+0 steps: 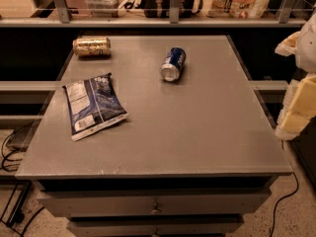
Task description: Pick pepsi can
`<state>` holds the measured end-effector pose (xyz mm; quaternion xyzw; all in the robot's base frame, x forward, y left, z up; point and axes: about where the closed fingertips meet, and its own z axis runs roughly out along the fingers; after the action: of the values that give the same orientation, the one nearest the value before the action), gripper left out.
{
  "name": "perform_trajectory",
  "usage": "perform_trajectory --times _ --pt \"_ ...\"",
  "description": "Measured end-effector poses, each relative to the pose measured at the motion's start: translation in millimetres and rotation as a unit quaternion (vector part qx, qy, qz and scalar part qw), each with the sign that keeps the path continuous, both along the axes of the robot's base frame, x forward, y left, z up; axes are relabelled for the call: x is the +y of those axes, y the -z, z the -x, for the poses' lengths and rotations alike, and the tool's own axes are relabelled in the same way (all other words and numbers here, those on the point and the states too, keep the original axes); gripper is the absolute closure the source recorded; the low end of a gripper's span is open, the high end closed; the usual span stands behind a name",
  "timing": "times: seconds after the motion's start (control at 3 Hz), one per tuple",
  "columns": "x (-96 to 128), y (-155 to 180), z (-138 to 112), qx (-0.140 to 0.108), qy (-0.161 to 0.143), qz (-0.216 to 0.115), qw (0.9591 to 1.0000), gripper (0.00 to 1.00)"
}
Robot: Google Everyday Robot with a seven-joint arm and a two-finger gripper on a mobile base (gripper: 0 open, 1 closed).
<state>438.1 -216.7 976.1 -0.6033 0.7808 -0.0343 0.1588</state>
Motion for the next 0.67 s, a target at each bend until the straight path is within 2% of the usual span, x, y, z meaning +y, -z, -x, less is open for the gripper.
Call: perform_trajectory --times 0.67 --pt "1.7 -1.2 -3.3 -0.003 -0.003 -0.012 0.9999 0.0"
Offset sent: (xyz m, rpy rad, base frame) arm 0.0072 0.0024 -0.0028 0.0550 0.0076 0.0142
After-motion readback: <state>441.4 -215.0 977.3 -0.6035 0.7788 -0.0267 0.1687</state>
